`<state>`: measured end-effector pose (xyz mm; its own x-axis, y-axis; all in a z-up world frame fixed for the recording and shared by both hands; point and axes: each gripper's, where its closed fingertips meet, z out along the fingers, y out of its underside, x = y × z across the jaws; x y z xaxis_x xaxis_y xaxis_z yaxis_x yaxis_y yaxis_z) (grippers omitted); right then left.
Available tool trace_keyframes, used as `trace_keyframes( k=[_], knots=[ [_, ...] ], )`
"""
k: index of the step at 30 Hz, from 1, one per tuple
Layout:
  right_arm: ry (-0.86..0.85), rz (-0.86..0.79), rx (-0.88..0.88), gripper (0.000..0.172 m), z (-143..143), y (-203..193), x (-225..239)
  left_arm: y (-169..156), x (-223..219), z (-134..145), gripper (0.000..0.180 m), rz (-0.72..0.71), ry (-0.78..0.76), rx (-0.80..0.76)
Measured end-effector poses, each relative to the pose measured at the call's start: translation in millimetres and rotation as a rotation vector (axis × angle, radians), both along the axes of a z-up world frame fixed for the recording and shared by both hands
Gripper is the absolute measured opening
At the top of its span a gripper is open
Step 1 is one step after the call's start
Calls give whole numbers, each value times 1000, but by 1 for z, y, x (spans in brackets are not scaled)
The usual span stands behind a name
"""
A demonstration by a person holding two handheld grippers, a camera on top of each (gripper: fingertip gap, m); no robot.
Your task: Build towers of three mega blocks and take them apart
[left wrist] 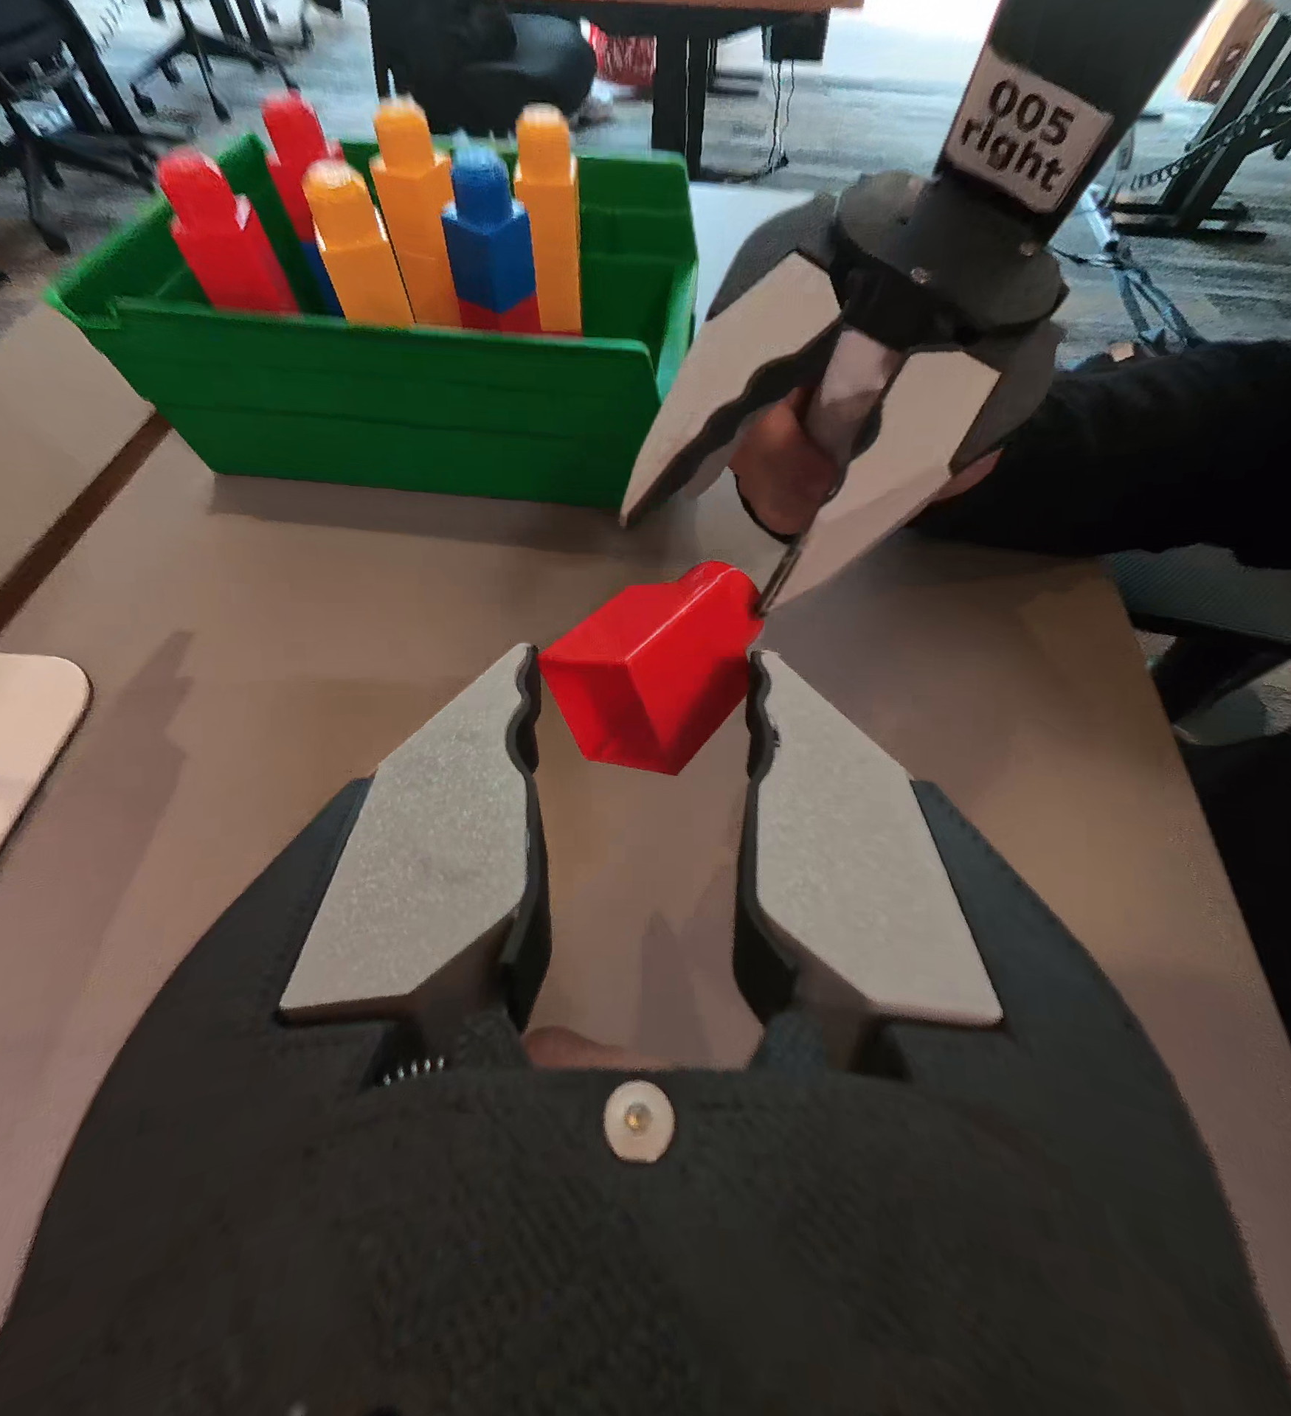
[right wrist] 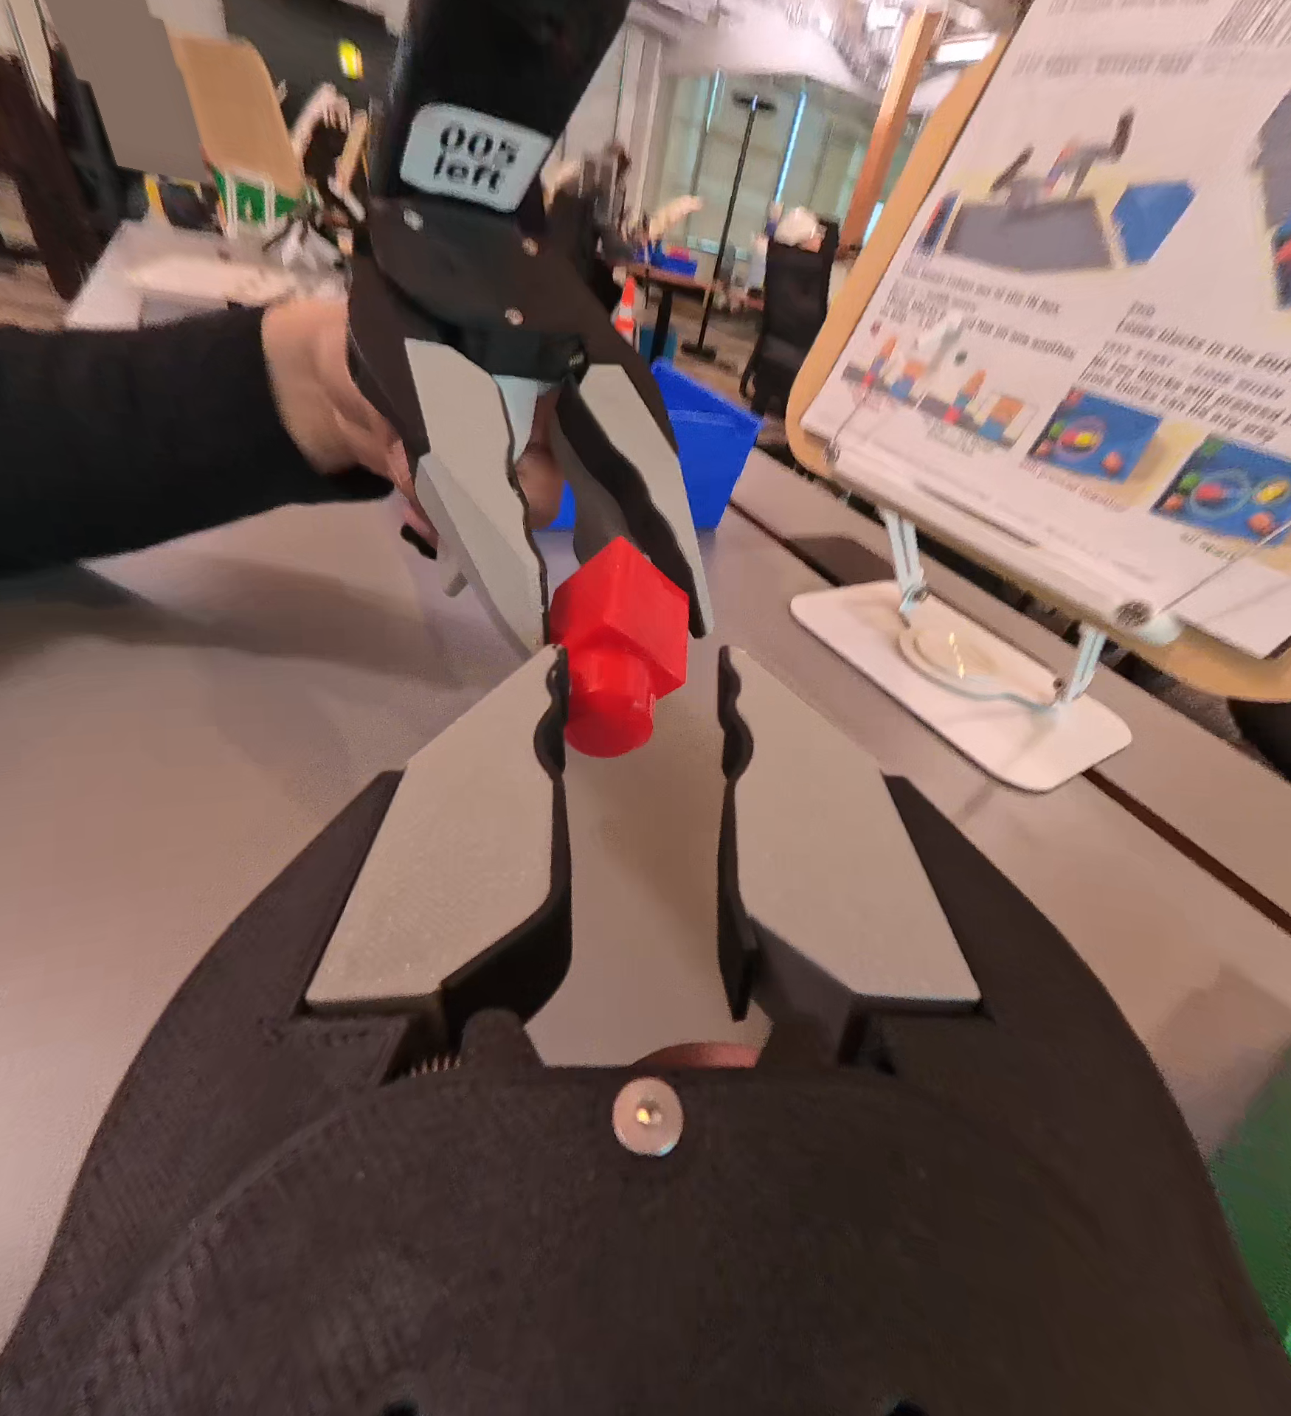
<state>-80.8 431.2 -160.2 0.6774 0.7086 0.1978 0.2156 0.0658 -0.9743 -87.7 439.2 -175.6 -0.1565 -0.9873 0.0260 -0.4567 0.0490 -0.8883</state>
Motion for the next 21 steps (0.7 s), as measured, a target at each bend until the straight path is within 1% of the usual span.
trace_keyframes(
  k=[1,2,3,4,6,9,11,14,15,17,19,21],
  knots=[
    [-19,7,-35,38,-9,2,-1,2,1,-11,52,4,38,-6],
    [-25,18,-77,46,-17,4,-3,5,2,-22,52,14,72,0],
    [-30,32,-120,54,-24,5,-5,6,3,-30,52,16,93,7],
    [-42,43,-150,56,-30,5,-7,6,3,-34,52,13,101,6],
    [-78,46,-158,57,-36,4,-9,7,3,-31,52,12,91,-13],
    [-129,25,-121,56,-37,5,-8,12,-1,-22,52,22,58,-41],
    [-152,2,-134,56,-42,8,-6,12,-2,-18,52,15,41,-78],
    [-189,-48,-105,52,-45,14,-2,6,0,-20,52,-5,44,-124],
    [-198,-50,-80,47,-43,13,-3,5,0,-22,52,-4,53,-118],
    [-242,-32,-52,28,-43,9,-7,7,1,-24,52,7,63,-99],
    [-292,-38,-18,26,-42,8,-7,6,-2,-24,51,-3,66,-107],
    [-325,-27,-25,26,-45,6,-7,5,-4,-26,48,-14,83,-95]
  ],
)
